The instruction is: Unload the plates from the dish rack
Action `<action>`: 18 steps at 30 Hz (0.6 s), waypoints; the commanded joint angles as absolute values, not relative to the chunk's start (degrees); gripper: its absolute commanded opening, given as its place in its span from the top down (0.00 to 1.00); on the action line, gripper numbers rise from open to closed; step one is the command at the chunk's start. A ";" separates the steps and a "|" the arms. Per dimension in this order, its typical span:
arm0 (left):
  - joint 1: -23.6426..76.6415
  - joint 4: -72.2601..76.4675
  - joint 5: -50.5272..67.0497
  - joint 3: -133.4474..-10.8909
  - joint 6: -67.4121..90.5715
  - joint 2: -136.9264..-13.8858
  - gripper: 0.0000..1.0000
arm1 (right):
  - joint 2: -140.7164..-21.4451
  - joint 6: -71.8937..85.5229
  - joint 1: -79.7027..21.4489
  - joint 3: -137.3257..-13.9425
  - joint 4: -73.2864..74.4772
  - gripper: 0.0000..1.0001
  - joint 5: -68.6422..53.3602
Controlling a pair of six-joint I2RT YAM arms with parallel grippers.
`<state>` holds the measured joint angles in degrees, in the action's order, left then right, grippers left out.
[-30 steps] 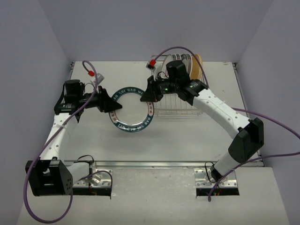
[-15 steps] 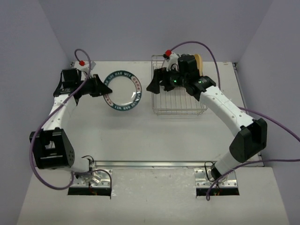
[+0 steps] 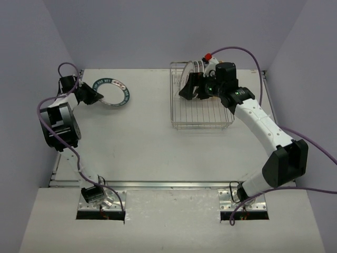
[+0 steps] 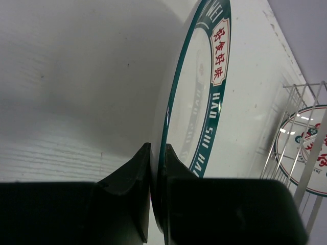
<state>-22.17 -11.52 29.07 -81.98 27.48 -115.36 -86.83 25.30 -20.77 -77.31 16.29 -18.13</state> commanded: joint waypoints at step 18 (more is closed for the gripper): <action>-22.20 -10.44 11.18 -86.16 25.56 -124.24 0.72 | -89.21 25.93 -20.48 -78.43 13.01 0.01 -20.65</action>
